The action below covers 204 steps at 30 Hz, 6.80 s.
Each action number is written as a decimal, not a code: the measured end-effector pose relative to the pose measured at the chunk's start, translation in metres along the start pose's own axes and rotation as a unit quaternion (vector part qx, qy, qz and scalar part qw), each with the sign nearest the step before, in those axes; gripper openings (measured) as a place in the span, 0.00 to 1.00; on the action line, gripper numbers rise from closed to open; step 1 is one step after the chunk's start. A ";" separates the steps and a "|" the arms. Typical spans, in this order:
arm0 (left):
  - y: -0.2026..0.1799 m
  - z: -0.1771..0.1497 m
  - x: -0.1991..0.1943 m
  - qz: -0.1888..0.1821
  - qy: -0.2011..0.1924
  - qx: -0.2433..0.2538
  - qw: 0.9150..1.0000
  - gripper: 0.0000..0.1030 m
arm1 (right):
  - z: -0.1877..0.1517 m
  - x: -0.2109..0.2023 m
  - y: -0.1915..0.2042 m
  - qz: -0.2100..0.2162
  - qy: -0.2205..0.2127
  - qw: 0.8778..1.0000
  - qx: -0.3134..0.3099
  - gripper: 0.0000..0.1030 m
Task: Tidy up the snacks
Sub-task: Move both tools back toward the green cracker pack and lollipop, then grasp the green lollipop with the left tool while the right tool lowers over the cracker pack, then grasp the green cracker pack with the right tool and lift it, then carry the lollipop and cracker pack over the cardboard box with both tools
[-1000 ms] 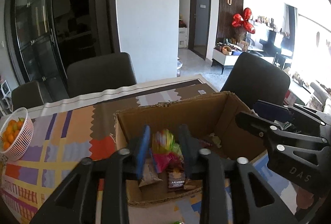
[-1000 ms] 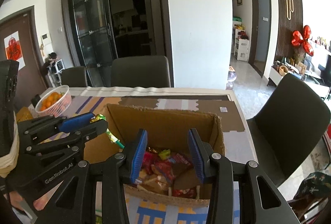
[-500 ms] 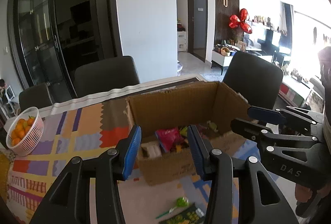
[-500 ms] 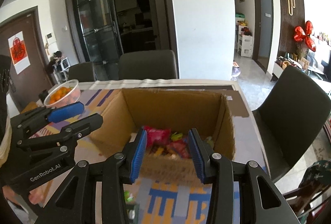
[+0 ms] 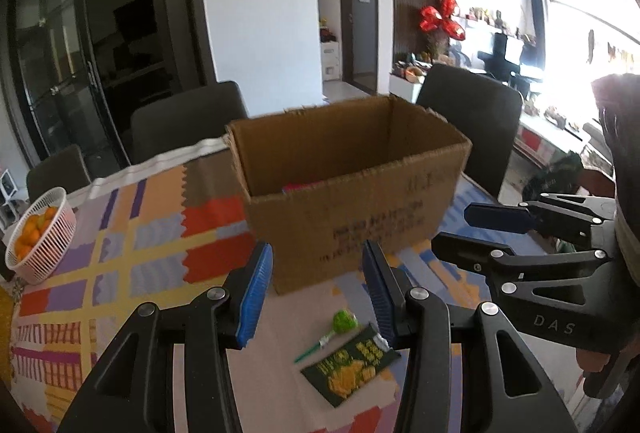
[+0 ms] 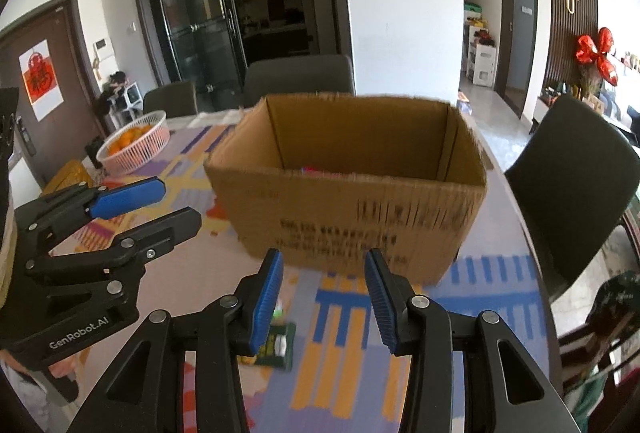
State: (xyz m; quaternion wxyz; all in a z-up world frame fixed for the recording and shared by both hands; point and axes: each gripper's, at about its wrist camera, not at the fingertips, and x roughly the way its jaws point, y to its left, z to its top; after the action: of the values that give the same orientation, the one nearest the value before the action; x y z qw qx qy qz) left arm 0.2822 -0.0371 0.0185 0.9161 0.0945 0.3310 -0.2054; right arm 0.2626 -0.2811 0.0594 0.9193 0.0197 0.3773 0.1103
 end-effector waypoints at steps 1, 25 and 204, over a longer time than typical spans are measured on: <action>-0.002 -0.003 0.001 -0.004 0.002 0.002 1.000 0.45 | -0.005 0.001 0.000 -0.001 0.004 1.000 0.005 0.42; -0.004 -0.066 0.094 -0.085 0.119 0.033 0.989 0.44 | -0.063 0.065 0.001 -0.011 0.117 0.993 0.018 0.42; 0.036 0.132 0.068 0.000 0.050 -0.117 0.992 0.25 | 0.131 0.034 -0.030 -0.011 0.029 1.000 0.000 0.42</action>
State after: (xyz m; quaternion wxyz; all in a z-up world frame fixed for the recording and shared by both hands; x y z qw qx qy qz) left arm 0.4199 -0.0665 0.0768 0.9032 -0.0036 0.3981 -0.1606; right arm 0.3833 -0.2969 0.1253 0.9092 0.0121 0.4038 0.1011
